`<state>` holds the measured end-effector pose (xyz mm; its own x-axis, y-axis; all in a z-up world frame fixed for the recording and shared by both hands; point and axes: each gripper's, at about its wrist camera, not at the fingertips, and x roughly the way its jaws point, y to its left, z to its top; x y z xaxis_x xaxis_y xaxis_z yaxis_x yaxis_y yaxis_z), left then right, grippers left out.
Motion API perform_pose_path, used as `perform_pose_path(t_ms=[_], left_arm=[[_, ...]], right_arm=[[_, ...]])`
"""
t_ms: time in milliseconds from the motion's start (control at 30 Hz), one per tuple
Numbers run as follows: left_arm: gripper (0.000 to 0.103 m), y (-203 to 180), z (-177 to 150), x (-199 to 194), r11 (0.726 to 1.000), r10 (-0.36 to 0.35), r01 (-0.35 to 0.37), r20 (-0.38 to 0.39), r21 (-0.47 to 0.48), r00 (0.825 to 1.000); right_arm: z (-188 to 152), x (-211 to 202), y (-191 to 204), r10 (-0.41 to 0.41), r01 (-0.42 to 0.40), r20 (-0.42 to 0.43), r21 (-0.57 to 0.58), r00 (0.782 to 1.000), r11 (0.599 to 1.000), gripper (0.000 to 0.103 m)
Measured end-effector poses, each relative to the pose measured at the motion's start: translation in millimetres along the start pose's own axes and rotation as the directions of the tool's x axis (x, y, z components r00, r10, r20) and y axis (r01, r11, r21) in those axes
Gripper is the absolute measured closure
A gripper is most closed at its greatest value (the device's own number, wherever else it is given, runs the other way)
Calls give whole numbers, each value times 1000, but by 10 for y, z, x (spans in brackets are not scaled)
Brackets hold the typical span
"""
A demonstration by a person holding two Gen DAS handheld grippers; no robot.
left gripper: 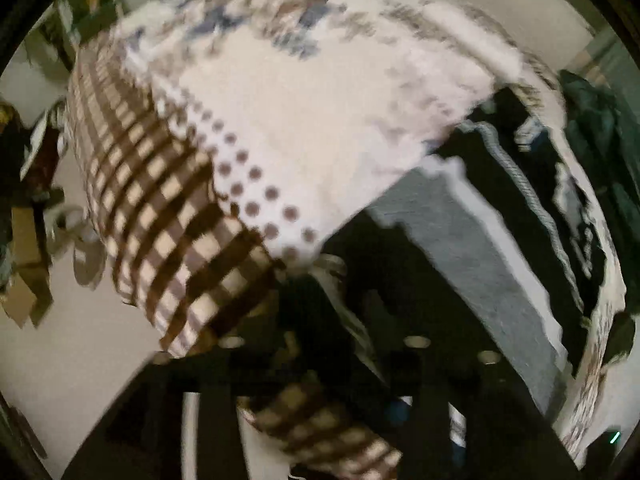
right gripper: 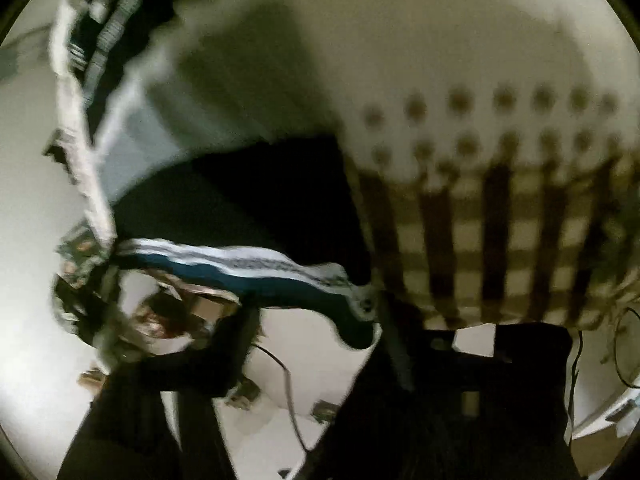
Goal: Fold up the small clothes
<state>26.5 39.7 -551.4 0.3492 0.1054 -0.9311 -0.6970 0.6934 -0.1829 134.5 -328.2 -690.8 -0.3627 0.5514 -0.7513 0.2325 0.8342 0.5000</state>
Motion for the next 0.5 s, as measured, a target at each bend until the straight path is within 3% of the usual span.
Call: perform_pose_path(t_ms=[33,167,300,500], left_arm=[[44,-52,-30,-102,1000,11,-12,16,12,1000],[43,-435,-279,-502,999,-2,1,32,50,999],[43,-1050,-716,-627,995,-8,8,2,100,1000],[43,-1922,-1401,-342,987,-10,26,-106,156,994]], right_arm=[[73,-198,22,13,-13,23,-1,1000,1000,38],[579,-924,23,106,-108,113,9,988,994,38],[1609,-1591,-16,192,-197,218,3,957,980,38],[3383,-1913,103,217,-218,292,-28,931,976,38]])
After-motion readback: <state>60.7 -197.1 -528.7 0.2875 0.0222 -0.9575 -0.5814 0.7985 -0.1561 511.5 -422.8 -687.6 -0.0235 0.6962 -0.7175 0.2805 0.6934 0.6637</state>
